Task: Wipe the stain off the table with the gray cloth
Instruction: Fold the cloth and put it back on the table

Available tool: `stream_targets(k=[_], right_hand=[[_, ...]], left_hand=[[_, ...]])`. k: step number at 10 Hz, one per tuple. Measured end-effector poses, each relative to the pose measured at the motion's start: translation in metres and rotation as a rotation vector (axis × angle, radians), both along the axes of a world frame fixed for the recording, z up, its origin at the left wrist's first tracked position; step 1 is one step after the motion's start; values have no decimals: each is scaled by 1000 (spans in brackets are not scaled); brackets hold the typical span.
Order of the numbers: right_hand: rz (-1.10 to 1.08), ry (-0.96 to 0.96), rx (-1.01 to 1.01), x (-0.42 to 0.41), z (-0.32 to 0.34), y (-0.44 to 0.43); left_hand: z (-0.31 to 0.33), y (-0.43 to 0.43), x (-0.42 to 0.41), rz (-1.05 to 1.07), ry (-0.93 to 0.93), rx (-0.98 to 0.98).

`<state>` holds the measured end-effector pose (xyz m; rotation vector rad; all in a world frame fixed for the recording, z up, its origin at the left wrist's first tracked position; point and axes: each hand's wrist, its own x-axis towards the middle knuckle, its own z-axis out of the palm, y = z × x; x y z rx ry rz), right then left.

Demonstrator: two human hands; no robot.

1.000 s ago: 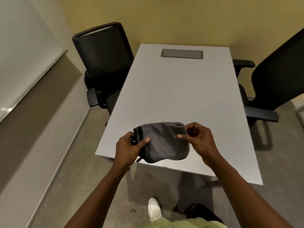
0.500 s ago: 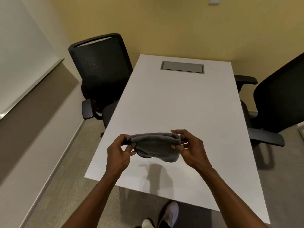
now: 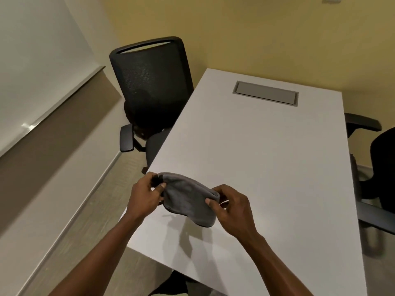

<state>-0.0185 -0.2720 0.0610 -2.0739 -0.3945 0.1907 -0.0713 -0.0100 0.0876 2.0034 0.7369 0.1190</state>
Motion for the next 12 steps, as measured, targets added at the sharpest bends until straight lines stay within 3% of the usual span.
stream_targets(k=[2, 6, 8, 10, 12], right_hand=[[-101, 83, -131, 73, -24, 43], [-194, 125, -350, 212, -89, 111], [-372, 206, -239, 231, -100, 125], [-140, 174, -445, 195, -119, 120], [66, 145, -622, 190, -154, 128]], left_hand=[[-35, 61, 98, -198, 144, 244], [-98, 111, 265, -388, 302, 379], [-116, 107, 291, -455, 326, 493], [-143, 106, 275, -902, 303, 724], [-187, 107, 255, -1181, 529, 952]])
